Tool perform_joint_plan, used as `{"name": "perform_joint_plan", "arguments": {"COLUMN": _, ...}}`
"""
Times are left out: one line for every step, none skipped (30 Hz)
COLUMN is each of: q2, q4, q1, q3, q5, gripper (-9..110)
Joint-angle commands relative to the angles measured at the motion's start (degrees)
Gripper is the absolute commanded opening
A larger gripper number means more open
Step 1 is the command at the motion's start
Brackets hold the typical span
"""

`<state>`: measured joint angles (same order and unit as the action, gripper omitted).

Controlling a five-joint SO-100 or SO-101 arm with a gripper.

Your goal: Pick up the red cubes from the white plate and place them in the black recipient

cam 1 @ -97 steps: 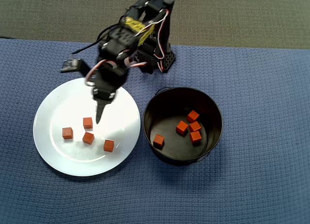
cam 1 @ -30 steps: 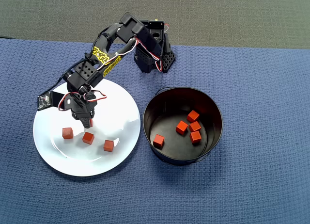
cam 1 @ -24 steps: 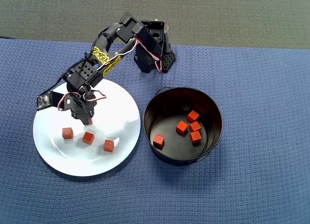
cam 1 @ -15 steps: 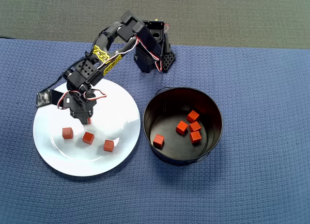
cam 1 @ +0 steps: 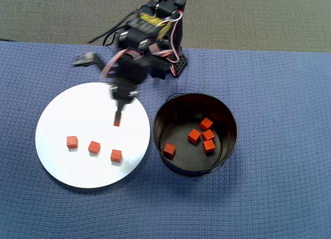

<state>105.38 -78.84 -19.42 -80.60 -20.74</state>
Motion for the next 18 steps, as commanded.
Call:
{"name": "perform_joint_plan", "arguments": {"q2": 8.7, "q4": 2.5, "q1": 13.8, "q3": -4.0, "q5": 7.8, "gripper": 0}}
{"name": "perform_joint_plan", "arguments": {"q2": 9.8, "q4": 3.8, "q1": 16.8, "q3": -6.1, "q5": 8.9, "gripper": 0}}
{"name": "perform_joint_plan", "arguments": {"q2": 11.0, "q4": 4.6, "q1": 19.7, "q3": -8.0, "q5": 10.0, "gripper": 0}}
{"name": "perform_joint_plan", "arguments": {"q2": 12.0, "q4": 4.7, "q1": 22.8, "q3": -10.0, "q5": 10.3, "gripper": 0}}
{"name": "perform_joint_plan", "arguments": {"q2": 12.7, "q4": 4.6, "q1": 26.1, "q3": -12.0, "q5": 9.8, "gripper": 2}}
{"name": "perform_joint_plan", "arguments": {"q2": 13.4, "q4": 4.0, "q1": 28.9, "q3": -13.9, "q5": 9.2, "gripper": 16}}
{"name": "perform_joint_plan", "arguments": {"q2": 13.4, "q4": 3.7, "q1": 30.7, "q3": -15.0, "q5": 8.9, "gripper": 30}}
{"name": "perform_joint_plan", "arguments": {"q2": 12.9, "q4": 3.3, "q1": 31.2, "q3": -15.1, "q5": 8.9, "gripper": 34}}
{"name": "perform_joint_plan", "arguments": {"q2": 12.0, "q4": 3.1, "q1": 30.4, "q3": -14.2, "q5": 8.8, "gripper": 35}}
{"name": "perform_joint_plan", "arguments": {"q2": 10.7, "q4": 2.8, "q1": 28.7, "q3": -12.7, "q5": 8.3, "gripper": 36}}
{"name": "perform_joint_plan", "arguments": {"q2": 9.6, "q4": 2.3, "q1": 26.5, "q3": -11.0, "q5": 7.1, "gripper": 35}}
{"name": "perform_joint_plan", "arguments": {"q2": 8.4, "q4": 1.8, "q1": 23.8, "q3": -9.3, "q5": 6.1, "gripper": 35}}
{"name": "perform_joint_plan", "arguments": {"q2": 7.5, "q4": 1.3, "q1": 20.7, "q3": -7.6, "q5": 4.9, "gripper": 35}}
{"name": "perform_joint_plan", "arguments": {"q2": 6.5, "q4": 0.9, "q1": 17.6, "q3": -6.1, "q5": 3.7, "gripper": 35}}
{"name": "perform_joint_plan", "arguments": {"q2": 5.4, "q4": 0.4, "q1": 14.1, "q3": -4.6, "q5": 2.5, "gripper": 34}}
{"name": "perform_joint_plan", "arguments": {"q2": 4.0, "q4": 0.0, "q1": 10.4, "q3": -3.2, "q5": 1.1, "gripper": 34}}
{"name": "perform_joint_plan", "arguments": {"q2": 2.6, "q4": 0.0, "q1": 6.7, "q3": -2.1, "q5": 0.0, "gripper": 33}}
{"name": "perform_joint_plan", "arguments": {"q2": 1.1, "q4": -0.1, "q1": 3.3, "q3": -1.5, "q5": -1.6, "gripper": 32}}
